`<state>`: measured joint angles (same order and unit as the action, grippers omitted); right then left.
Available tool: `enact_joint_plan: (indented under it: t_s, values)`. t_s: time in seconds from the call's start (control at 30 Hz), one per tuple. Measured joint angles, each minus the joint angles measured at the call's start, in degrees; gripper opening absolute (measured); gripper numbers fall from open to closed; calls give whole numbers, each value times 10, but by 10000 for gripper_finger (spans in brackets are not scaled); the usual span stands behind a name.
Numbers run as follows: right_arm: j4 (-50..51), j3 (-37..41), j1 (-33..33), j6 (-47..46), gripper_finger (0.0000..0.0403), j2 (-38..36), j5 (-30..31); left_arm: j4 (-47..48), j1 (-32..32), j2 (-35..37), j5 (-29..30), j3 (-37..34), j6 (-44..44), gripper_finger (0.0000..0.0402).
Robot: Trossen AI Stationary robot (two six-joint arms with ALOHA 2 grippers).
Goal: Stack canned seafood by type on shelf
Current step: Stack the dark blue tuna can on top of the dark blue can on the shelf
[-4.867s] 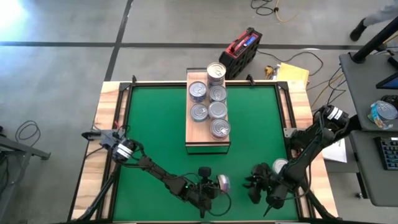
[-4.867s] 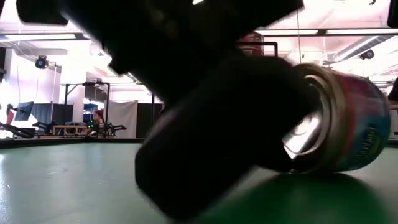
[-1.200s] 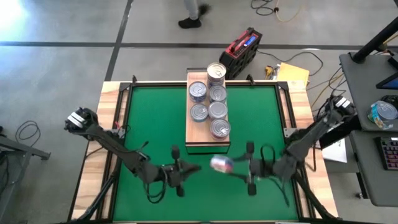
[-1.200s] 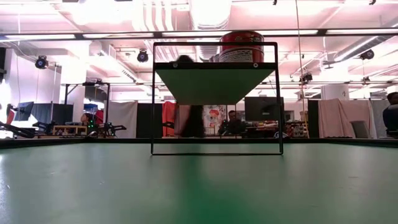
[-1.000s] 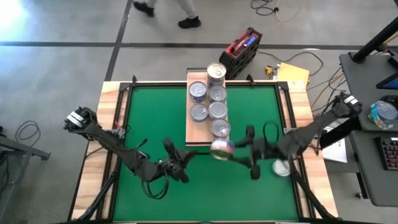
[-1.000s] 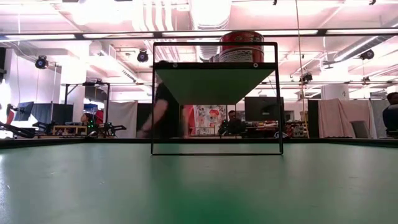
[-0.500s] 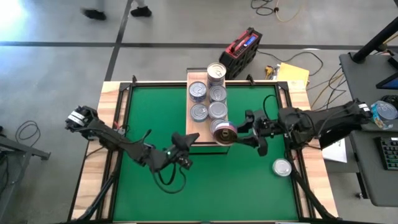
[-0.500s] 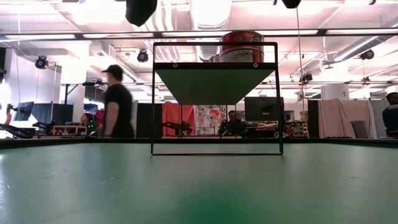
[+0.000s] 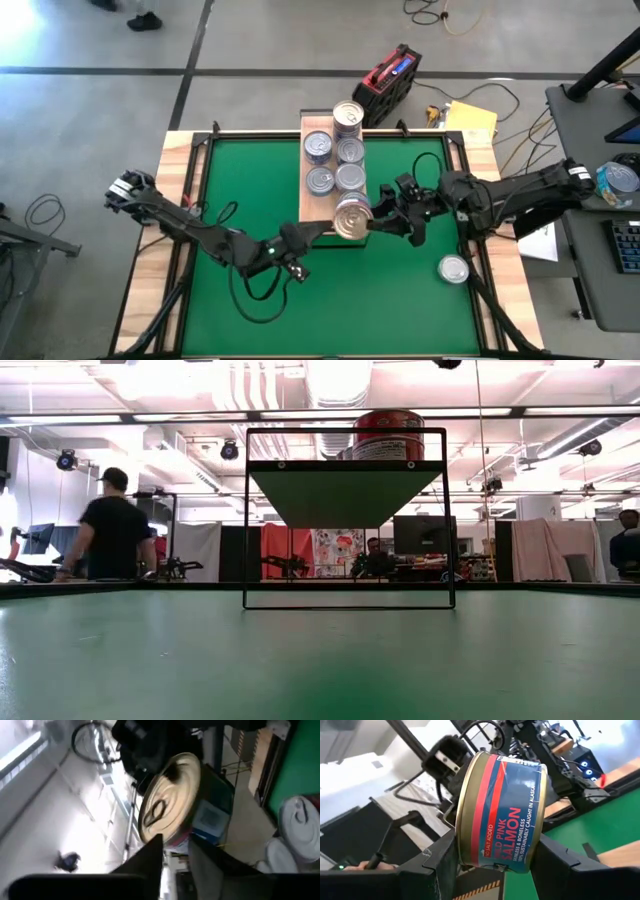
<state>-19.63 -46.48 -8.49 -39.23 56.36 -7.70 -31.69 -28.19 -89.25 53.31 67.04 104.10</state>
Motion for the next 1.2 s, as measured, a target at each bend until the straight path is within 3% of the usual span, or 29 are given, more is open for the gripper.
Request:
enact_joint_plan:
  t_s: [0.27,0.5,0.77,1.2]
  values:
    - [-8,0,18,-99,190,0,-26,157,-13,0,-48,36,49,216]
    - [-7,0,25,-118,190,-4,-36,161,-12,0,-36,59,93,312]
    - [-41,0,25,-113,190,0,-31,171,11,0,-29,72,43,325]
    - [-79,0,32,-140,190,34,-40,180,32,0,-31,95,38,325]
